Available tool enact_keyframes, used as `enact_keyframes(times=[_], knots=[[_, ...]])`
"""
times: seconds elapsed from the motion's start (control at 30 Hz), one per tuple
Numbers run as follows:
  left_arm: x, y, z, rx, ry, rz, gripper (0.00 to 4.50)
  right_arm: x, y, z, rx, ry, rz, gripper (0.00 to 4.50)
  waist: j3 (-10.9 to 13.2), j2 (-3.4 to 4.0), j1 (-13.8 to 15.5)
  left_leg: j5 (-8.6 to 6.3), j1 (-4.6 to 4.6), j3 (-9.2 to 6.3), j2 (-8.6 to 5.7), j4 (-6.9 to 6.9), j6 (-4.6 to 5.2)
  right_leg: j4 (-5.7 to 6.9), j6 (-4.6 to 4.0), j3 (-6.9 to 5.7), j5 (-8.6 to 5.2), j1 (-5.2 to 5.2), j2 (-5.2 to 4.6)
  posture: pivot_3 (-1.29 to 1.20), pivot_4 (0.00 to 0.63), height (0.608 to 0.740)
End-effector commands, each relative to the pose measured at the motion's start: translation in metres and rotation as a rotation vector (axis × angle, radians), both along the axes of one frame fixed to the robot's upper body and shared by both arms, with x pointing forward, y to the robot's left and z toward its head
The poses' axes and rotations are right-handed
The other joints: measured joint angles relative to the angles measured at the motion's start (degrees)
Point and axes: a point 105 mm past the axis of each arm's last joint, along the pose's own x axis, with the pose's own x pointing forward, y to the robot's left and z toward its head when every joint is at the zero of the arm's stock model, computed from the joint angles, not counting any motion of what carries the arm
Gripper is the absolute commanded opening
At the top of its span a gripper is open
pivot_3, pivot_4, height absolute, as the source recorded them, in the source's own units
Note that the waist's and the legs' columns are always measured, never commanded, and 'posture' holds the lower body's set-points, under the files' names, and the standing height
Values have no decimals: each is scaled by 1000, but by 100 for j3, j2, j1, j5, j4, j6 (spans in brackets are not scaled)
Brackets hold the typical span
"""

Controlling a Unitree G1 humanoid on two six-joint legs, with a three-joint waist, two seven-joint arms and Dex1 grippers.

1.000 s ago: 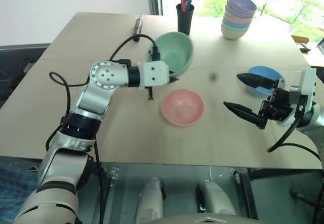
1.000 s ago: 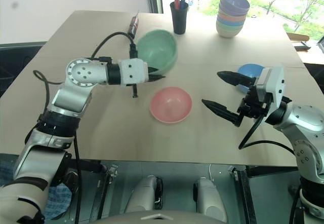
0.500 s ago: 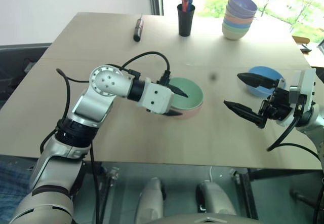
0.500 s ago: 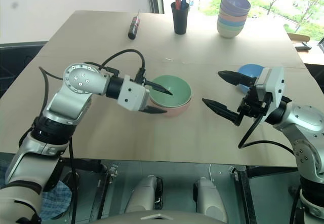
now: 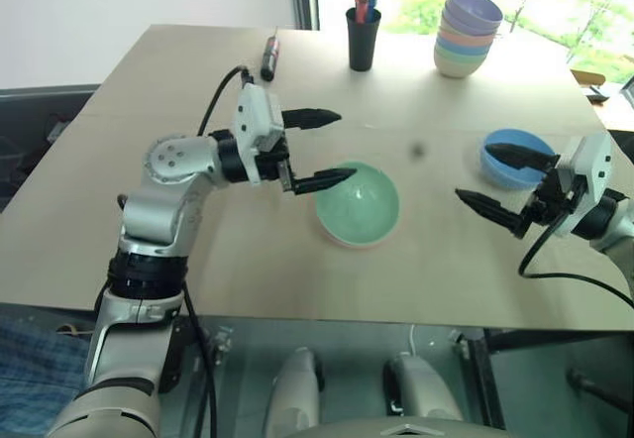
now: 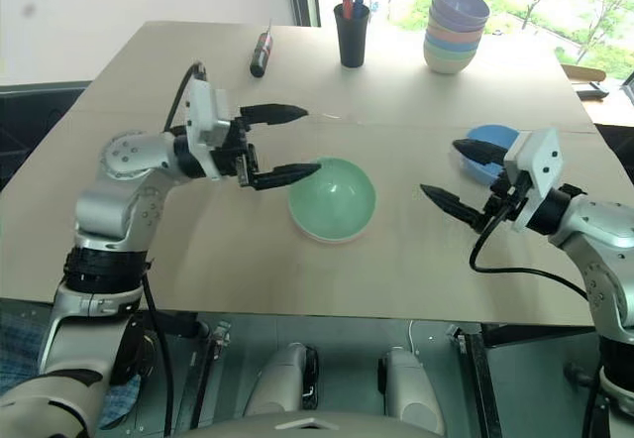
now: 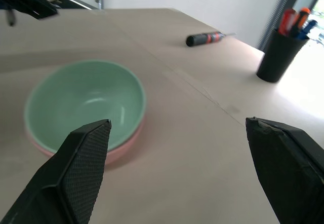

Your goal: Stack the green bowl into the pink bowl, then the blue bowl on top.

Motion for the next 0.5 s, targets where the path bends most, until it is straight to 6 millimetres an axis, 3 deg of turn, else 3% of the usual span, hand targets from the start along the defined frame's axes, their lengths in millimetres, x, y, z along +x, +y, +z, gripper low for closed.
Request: enact_keyframes(times=[0.03, 0.23, 0.37, 0.5], knots=[[-15, 4, 12, -101, 4, -21, 4452, 20, -27, 4, -103, -36, -140, 4500, 0, -2, 2, 0, -1, 0, -1, 0, 0, 1, 0, 0, 0, 0, -1, 0, 150, 740], [-28, 5, 10, -213, 42, -22, 4452, 50, -63, -14, -331, 43, -278, 4500, 1, 0, 14, 0, 0, -5, 0, 0, 0, 1, -1, -6, 0, 0, 0, 0, 150, 740], [-37, 6, 6, -257, 44, -52, 4452, 67, -66, -23, -397, 102, -255, 4500, 1, 4, -37, 1, 2, 7, -1, 0, -1, -1, -1, 7, 0, -1, 0, 0, 150, 740], [-42, 7, 5, -280, 37, -58, 4452, 84, -69, -47, -417, 231, -254, 4500, 1, 4, -95, 1, 2, 2, 0, -1, -1, -1, -1, 2, 0, -1, 1, 0, 150, 740]])
